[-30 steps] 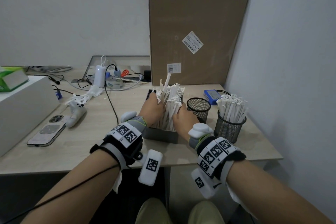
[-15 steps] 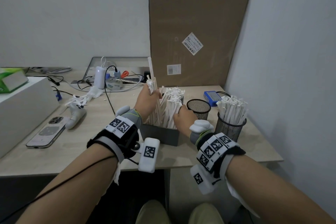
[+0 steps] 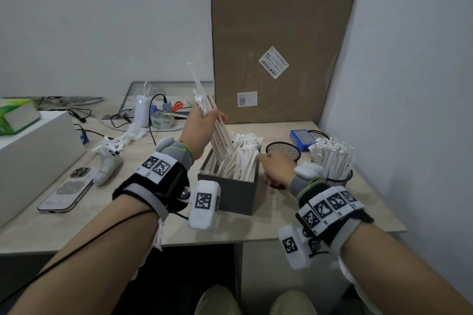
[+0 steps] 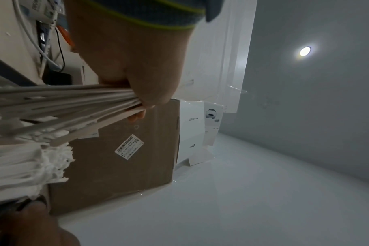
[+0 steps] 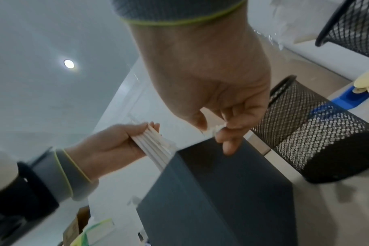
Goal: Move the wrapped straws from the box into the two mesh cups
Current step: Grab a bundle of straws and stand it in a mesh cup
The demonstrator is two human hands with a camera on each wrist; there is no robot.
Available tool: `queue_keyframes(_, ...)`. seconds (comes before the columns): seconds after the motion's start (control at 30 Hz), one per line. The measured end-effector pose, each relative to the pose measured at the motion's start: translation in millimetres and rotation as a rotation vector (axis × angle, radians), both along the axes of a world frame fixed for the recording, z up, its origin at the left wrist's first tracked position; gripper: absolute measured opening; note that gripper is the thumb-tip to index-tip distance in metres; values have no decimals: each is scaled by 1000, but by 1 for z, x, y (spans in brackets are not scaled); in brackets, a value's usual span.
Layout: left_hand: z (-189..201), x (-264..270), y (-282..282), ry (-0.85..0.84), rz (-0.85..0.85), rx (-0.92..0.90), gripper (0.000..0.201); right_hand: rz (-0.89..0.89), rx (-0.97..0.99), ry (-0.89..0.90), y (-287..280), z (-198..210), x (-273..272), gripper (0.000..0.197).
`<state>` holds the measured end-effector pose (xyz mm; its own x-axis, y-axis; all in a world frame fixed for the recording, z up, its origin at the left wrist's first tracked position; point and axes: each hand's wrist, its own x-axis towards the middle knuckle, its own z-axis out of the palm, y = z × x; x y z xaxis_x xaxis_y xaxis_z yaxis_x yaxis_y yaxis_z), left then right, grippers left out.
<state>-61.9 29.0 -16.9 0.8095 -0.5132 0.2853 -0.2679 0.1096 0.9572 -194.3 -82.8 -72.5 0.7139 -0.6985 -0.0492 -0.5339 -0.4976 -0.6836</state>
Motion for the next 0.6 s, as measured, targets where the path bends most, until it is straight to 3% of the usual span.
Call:
queue_keyframes(0.13,10,1,-2,96,-34,-109,7,-146,24,-394,-3,15,-6,23)
queue_keyframes(0.27,20,-7,-5,140,-61,-172,7,-68,380,-594,14,33,-7,13)
queue_keyframes(0.37,28,-9,-6,178,-119,-218,19,-64,736,-647,17,40,3,39)
queue_keyframes(0.47,34,-9,-10,257,-161,-278,4,-37,1206,-712,18,46,14,62)
queue_keyframes(0.5,35,-11,-11,285,-168,-303,7,-16,1332,-720,20,48,17,69)
queue_keyframes(0.6,34,-20,-16,289,-186,-357,11,6,1489,-782,25,53,22,80)
